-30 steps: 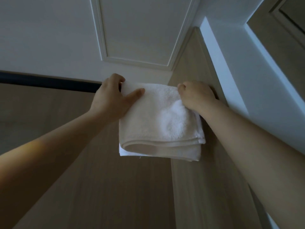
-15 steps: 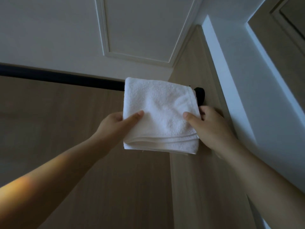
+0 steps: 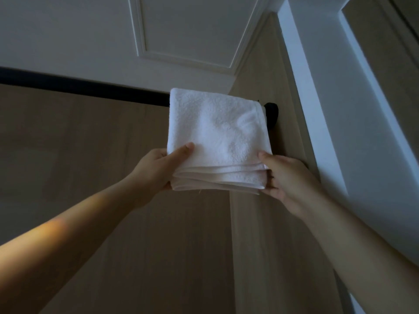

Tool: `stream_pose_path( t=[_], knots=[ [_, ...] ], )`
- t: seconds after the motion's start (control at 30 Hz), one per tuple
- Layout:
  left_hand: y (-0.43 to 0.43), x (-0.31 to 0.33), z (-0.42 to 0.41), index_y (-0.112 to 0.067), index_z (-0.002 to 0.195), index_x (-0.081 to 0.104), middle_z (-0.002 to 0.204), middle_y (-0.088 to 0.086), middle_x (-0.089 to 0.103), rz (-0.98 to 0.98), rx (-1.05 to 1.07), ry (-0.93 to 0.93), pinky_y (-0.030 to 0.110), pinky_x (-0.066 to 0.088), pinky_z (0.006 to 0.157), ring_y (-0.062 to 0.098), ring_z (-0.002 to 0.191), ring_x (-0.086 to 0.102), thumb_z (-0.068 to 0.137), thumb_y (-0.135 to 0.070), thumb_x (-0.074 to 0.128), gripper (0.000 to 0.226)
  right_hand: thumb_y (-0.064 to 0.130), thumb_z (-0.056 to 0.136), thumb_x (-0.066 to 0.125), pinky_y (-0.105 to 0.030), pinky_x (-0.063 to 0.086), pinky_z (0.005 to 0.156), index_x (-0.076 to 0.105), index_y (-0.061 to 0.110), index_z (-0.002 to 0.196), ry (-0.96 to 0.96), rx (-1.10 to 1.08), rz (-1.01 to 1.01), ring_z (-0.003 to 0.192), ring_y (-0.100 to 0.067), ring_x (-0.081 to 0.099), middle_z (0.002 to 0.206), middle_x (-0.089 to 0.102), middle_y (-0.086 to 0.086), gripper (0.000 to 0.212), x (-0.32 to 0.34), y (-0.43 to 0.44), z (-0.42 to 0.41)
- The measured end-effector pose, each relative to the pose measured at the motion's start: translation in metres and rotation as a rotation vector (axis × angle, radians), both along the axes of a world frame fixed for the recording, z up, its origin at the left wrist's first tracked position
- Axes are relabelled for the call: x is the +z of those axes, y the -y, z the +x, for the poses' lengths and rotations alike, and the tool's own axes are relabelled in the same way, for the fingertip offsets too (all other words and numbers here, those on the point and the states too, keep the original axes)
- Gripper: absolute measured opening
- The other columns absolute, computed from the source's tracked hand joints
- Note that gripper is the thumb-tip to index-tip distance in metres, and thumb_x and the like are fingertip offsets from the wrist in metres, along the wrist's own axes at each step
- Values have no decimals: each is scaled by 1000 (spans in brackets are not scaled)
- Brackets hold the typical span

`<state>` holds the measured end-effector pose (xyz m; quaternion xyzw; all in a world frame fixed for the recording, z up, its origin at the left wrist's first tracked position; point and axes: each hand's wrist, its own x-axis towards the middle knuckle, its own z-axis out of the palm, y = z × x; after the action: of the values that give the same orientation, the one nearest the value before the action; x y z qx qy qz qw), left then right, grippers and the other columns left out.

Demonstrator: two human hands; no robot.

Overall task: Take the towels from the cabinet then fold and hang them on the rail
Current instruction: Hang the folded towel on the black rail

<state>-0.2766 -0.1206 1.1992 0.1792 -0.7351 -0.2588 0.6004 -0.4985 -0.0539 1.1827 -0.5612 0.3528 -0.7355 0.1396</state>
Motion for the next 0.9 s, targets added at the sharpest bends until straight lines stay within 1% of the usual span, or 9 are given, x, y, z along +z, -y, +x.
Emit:
stream_pose_path(
  t=[0.13, 0.23, 0.37, 0.43, 0.5, 0.53, 0.6, 0.77, 0.9],
  knots=[
    [-1, -5, 2, -3, 91, 72, 93, 14, 74, -21, 13, -26, 42, 61, 78, 27, 85, 73, 83, -46, 67, 44, 34, 94, 61, -40, 51, 94, 68, 22, 104, 35, -78, -17, 99, -20, 67, 108, 71, -2, 18, -3, -2, 1],
    [1, -8, 2, -1, 94, 71, 100, 18, 73, -5, -5, -41, 46, 58, 85, 31, 92, 71, 85, -44, 66, 44, 35, 89, 65, -43, 44, 95, 66, 23, 115, 127, 17, 63, 111, -22, 60, 122, 64, -2, 28, -5, -5, 4],
    [0, -9, 3, -1, 98, 68, 97, 13, 74, 44, -186, -29, 37, 61, 75, 27, 92, 72, 92, -38, 60, 38, 31, 89, 64, -57, 36, 107, 62, 17, 116, 211, 220, 215, 127, -36, 47, 132, 54, -11, 31, -7, -6, 0],
    [-2, -9, 4, 0, 103, 66, 96, 11, 75, 45, -247, 8, 37, 61, 74, 27, 92, 72, 95, -35, 56, 37, 31, 87, 65, -54, 45, 100, 64, 13, 116, 280, 333, 254, 121, -38, 51, 124, 57, -15, 35, -10, -4, -2],
    [-2, -9, 6, 0, 105, 66, 97, 11, 74, 21, -232, 49, 39, 61, 76, 28, 93, 72, 97, -34, 53, 37, 25, 86, 67, -44, 58, 76, 68, 9, 104, 348, 409, 193, 98, -30, 66, 103, 70, -13, 24, -13, -4, -1],
    [-2, -10, 7, -1, 104, 66, 97, 12, 74, -2, -199, 71, 40, 61, 77, 28, 93, 72, 98, -34, 51, 37, 21, 87, 67, -37, 60, 66, 69, 8, 99, 369, 443, 144, 84, -24, 71, 91, 75, -10, 18, -14, -4, -1],
    [-2, -10, 7, -3, 104, 66, 98, 15, 72, -42, -121, 99, 44, 60, 81, 30, 92, 71, 99, -34, 49, 35, 17, 89, 66, -28, 58, 56, 68, 5, 97, 381, 471, 65, 67, -17, 73, 78, 76, -7, 14, -16, -4, 1],
    [1, -10, 7, -1, 105, 63, 92, 9, 64, -88, -43, 99, 37, 61, 76, 15, 74, 68, 100, -29, 48, 32, 20, 91, 66, -25, 57, 50, 64, -3, 106, 310, 454, 130, 71, -28, 75, 84, 75, -18, 28, -17, -12, 0],
    [6, -12, 5, -5, 100, 67, 89, 6, 67, -93, -46, 51, 39, 61, 78, 14, 75, 69, 99, -29, 50, 29, 23, 92, 65, -23, 56, 47, 60, -6, 118, 244, 426, 194, 70, -28, 75, 99, 72, -25, 40, -12, -22, -1]
  ],
)
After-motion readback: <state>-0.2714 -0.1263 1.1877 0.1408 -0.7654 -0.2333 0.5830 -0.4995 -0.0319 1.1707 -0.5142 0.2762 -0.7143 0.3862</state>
